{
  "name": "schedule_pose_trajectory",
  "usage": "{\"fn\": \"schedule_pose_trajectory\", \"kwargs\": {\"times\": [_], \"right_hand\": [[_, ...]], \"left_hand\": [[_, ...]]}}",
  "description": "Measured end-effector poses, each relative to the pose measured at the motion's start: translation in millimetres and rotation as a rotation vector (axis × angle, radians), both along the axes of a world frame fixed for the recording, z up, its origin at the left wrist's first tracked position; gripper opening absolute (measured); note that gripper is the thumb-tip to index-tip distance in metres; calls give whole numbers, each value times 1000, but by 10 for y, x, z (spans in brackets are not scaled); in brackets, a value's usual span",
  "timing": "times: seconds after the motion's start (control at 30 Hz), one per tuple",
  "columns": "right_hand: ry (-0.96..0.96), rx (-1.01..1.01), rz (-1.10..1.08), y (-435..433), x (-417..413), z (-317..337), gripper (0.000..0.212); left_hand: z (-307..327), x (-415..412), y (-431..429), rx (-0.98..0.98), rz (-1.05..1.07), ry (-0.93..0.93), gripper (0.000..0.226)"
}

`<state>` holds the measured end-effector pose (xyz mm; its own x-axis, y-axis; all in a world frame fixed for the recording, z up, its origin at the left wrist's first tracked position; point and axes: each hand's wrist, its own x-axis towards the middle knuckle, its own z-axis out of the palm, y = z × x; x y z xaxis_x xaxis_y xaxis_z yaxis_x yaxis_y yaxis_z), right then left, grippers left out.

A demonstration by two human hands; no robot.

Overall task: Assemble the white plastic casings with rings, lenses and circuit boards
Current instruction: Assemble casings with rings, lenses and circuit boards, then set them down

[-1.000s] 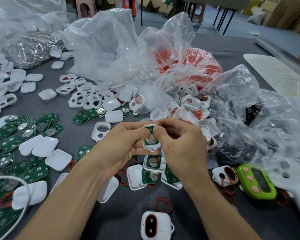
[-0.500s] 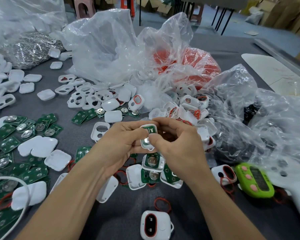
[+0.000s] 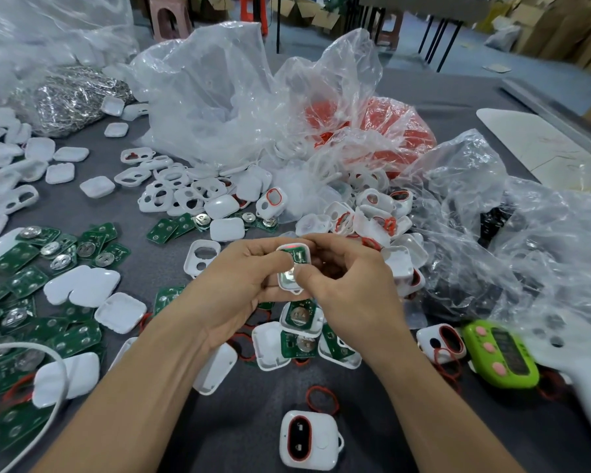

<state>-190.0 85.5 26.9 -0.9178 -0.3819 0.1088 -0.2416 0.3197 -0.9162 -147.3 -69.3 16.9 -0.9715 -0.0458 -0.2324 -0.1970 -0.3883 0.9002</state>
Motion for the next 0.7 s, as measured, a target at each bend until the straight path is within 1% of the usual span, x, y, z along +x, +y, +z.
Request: {"fn": "schedule_pose_trajectory", "kwargs": {"times": [0.07, 0.13, 0.17, 0.27, 0.3, 0.33, 0.4, 0.47, 0.5, 0.57, 0.63, 0.7], "right_hand": [[-10, -23, -6, 11, -2, 6, 22], [13, 3, -71, 46, -21, 16, 26], [65, 63, -110, 75, -35, 23, 25], [299, 346, -183, 158, -43, 48, 25], [345, 383, -170, 171, -34, 62, 25], [352, 383, -123, 172, -13, 80, 23], [293, 387, 55, 135, 62, 114, 17], [281, 482, 195, 91, 129, 112, 19], [314, 532, 210, 84, 137, 103, 20], [374, 610, 158, 92, 102, 89, 19], [399, 656, 56, 119, 61, 91, 23], [436, 621, -25, 117, 58, 98, 25]], "left_hand": [[13, -9, -48, 73, 37, -12, 34], [22, -10, -122, 110, 95, -29, 35], [23, -9, -165, 122, 127, -39, 35], [16, 4, -290, 144, 204, -51, 35], [17, 6, -321, 159, 217, -48, 34], [20, 10, -346, 182, 228, -44, 33], [26, 14, -379, 223, 246, -31, 30], [32, 15, -400, 225, 265, -21, 27], [33, 12, -408, 214, 278, -20, 26], [33, 5, -428, 182, 305, -28, 26], [35, 2, -448, 154, 320, -38, 27], [34, 4, -465, 153, 323, -36, 28]]}}
